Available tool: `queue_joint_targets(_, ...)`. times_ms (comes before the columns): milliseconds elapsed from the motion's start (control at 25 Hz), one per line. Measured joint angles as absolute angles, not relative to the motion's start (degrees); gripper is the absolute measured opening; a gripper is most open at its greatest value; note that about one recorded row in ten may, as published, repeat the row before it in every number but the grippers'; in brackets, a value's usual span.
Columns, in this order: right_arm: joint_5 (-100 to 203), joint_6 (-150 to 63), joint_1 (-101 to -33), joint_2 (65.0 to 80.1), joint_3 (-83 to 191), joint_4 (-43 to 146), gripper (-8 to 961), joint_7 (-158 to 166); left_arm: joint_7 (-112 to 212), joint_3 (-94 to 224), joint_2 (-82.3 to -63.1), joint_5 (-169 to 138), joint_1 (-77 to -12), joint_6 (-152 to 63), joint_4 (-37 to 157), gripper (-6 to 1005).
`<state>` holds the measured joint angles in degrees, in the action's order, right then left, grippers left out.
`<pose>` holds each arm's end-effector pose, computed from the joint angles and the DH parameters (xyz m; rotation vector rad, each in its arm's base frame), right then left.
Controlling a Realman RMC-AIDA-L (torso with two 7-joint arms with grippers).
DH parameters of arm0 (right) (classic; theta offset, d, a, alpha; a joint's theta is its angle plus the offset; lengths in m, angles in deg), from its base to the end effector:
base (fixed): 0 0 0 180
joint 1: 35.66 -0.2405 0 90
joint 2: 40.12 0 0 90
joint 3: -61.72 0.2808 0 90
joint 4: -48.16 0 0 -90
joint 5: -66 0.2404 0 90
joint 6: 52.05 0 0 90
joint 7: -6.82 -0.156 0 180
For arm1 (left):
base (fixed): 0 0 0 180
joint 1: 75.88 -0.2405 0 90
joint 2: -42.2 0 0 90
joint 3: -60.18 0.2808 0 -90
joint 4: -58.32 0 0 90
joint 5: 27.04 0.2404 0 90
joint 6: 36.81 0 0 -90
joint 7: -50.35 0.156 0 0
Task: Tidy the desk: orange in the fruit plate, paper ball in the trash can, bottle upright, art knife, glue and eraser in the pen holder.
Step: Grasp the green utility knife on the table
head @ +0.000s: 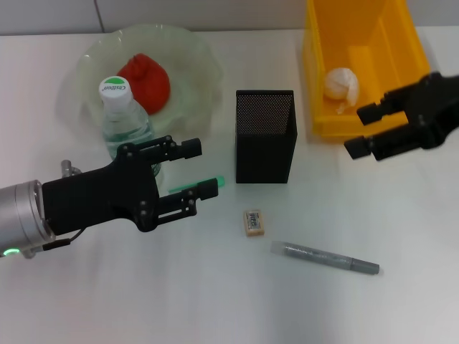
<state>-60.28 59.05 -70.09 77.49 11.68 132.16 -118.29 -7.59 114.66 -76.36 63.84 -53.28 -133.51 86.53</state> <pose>0.1722 0.3713 0.0812 -2.8987 0.7005 0.1210 -0.2913 0.3095 -0.0461 -2.6811 -0.3235 -1.0847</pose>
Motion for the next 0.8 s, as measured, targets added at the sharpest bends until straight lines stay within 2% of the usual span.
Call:
queue_joint_targets(160,-62.9,60.0,-74.7,76.95,10.0,131.8,721,-118.9,-7.6,114.6,-76.34,63.8,-54.1,-133.6,86.5,650)
queue_joint_targets(200,-64.5,60.4,-77.8,76.26,7.6,130.5,721,-118.4,-7.6,114.6,-76.31,63.8,-54.4,-133.7,86.5,650)
queue_joint_targets(280,-65.3,60.6,-78.9,76.02,6.7,129.9,722,-118.1,-7.6,114.5,-76.3,63.7,-54.7,-133.8,86.5,649)
queue_joint_targets(320,-68.3,60.8,-82.0,75.67,3.8,128.5,722,-116.9,-7.9,114.4,-76.25,63.5,-55.8,-134.8,86.7,649)
queue_joint_targets(440,-71.5,60.4,-84.7,75.78,0.8,127.3,722,-115.8,-7.9,114.2,-76.2,63.5,-56.6,-135.4,86.8,649)
queue_joint_targets(480,-72.7,59.8,-85.7,76.02,-0.5,126.6,723,-115.1,-7.9,114.2,-76.2,63.5,-56.6,-135.4,86.8,649)
queue_joint_targets(520,-74.7,58.1,-87.3,77.05,-3.3,125.0,723,-113.1,-7.8,113.6,-76.14,63.4,-57.8,-135.6,86.8,649)
queue_joint_targets(600,-76.1,55.5,-88.0,78.13,-5.2,123.8,723,-110.8,-7.6,113.3,-76.1,63.4,-58.6,-135.6,86.9,649)
queue_joint_targets(800,-76.8,47.7,-89.0,79.02,-12.0,119.2,722,-108.6,-7.5,113.2,-75.86,63.4,-59.8,-135.6,87.1,649)
